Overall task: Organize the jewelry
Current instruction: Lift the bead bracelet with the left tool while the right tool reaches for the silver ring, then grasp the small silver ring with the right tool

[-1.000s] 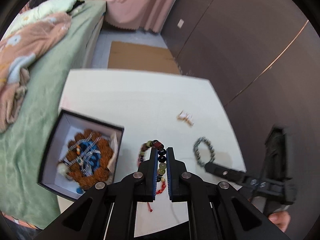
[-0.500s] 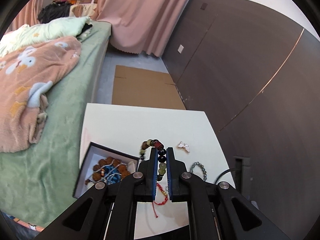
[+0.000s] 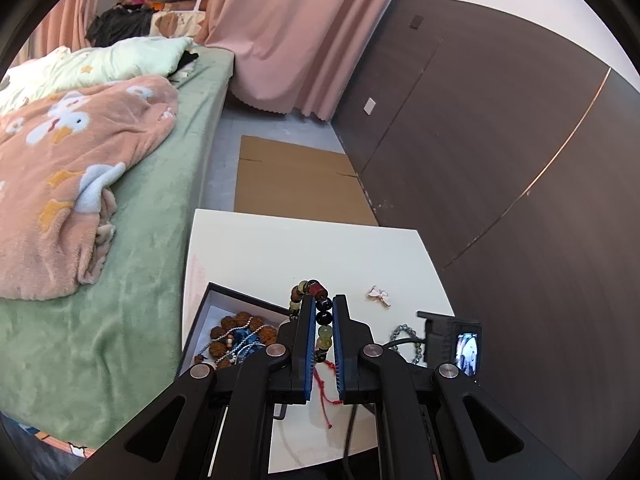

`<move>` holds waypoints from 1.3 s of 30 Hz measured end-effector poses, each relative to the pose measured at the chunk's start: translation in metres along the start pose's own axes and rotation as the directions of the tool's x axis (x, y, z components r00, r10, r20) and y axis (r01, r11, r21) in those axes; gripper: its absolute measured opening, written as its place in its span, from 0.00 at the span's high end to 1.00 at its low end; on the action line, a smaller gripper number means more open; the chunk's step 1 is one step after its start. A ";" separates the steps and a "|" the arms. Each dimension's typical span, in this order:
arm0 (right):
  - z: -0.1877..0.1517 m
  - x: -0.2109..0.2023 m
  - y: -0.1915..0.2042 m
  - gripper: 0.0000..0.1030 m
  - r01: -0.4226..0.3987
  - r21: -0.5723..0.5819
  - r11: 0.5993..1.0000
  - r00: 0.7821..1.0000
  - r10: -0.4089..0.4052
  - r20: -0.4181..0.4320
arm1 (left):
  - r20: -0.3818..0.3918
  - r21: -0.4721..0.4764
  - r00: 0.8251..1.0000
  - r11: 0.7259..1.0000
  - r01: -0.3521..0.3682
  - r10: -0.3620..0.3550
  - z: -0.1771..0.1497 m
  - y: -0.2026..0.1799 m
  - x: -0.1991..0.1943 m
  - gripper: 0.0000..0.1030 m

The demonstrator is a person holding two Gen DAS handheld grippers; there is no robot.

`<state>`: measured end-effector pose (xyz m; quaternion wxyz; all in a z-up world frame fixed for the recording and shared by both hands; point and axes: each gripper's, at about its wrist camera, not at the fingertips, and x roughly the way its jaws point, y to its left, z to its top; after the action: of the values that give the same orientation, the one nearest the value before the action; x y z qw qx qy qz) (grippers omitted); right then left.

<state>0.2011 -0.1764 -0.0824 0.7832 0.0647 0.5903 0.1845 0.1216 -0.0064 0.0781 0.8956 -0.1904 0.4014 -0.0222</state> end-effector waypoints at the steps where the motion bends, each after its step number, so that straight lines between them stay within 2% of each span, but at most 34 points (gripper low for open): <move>1: -0.001 0.000 0.003 0.72 0.021 -0.014 1.000 1.000 -0.021 0.006 | 0.001 -0.001 1.000 1.000 -0.001 0.001 0.000 0.000 -0.001 0.92; 4: -0.005 0.002 0.016 0.72 0.113 -0.086 0.990 0.993 -0.111 0.032 | 0.004 -0.003 1.000 1.000 -0.002 0.002 0.000 0.002 -0.004 0.92; 8: -0.011 0.005 0.032 0.74 0.239 -0.179 0.954 0.970 -0.229 0.075 | 0.009 -0.005 1.000 1.000 -0.007 0.007 0.001 0.004 -0.008 0.92; 12: -0.016 0.003 0.037 0.79 0.276 -0.225 0.934 0.961 -0.260 0.098 | 0.020 -0.010 1.000 1.000 -0.013 0.013 0.003 0.007 -0.015 0.92; 14: -0.017 0.001 0.036 0.87 0.251 -0.235 0.939 0.968 -0.236 0.087 | 0.033 -0.015 0.999 1.000 -0.015 0.015 0.007 0.010 -0.020 0.92; 17: -0.018 -0.001 0.032 0.87 0.234 -0.232 0.944 0.972 -0.222 0.078 | 0.062 -0.030 0.998 0.999 -0.021 0.023 0.016 0.014 -0.029 0.92; 21: -0.017 -0.018 0.025 0.89 0.147 -0.184 0.972 0.986 -0.130 0.105 | 0.105 -0.044 0.994 0.998 -0.036 0.040 0.032 0.020 -0.039 0.92; 24: -0.013 -0.035 0.015 0.90 0.087 -0.143 0.986 0.986 -0.065 0.155 | 0.130 -0.050 0.990 0.998 -0.049 0.055 0.044 0.022 -0.041 0.92; 25: -0.012 -0.037 0.013 0.97 0.070 -0.129 0.989 0.986 -0.048 0.161 | 0.139 -0.053 0.988 0.997 -0.054 0.061 0.048 0.023 -0.041 0.92; 26: -0.010 -0.040 0.009 0.98 0.043 -0.110 0.993 0.987 -0.025 0.161 | 0.146 -0.054 0.987 0.997 -0.060 0.067 0.053 0.023 -0.039 0.92; 28: -0.007 -0.044 0.000 0.98 -0.015 -0.076 0.997 0.987 0.027 0.161 | 0.150 -0.057 0.986 0.996 -0.067 0.075 0.058 0.025 -0.035 0.92; 32: -0.004 -0.046 -0.002 0.98 -0.076 -0.060 0.995 0.983 0.085 0.164 | 0.149 -0.049 0.986 0.996 -0.069 0.075 0.068 0.022 -0.022 0.92; 35: 0.001 -0.038 -0.001 0.98 -0.124 -0.046 0.991 0.984 0.129 0.127 | 0.139 -0.044 0.988 0.997 -0.059 0.064 0.069 0.021 -0.013 0.92; 39: 0.005 -0.019 -0.013 0.98 -0.189 0.016 0.982 0.982 0.189 0.012 | 0.118 -0.045 0.991 0.998 -0.051 0.056 0.066 0.022 -0.001 0.92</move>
<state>0.2038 -0.1950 -0.0677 0.7645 0.1279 0.5790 0.2528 0.1665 0.0357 0.1106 0.9140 -0.1996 0.3527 0.0216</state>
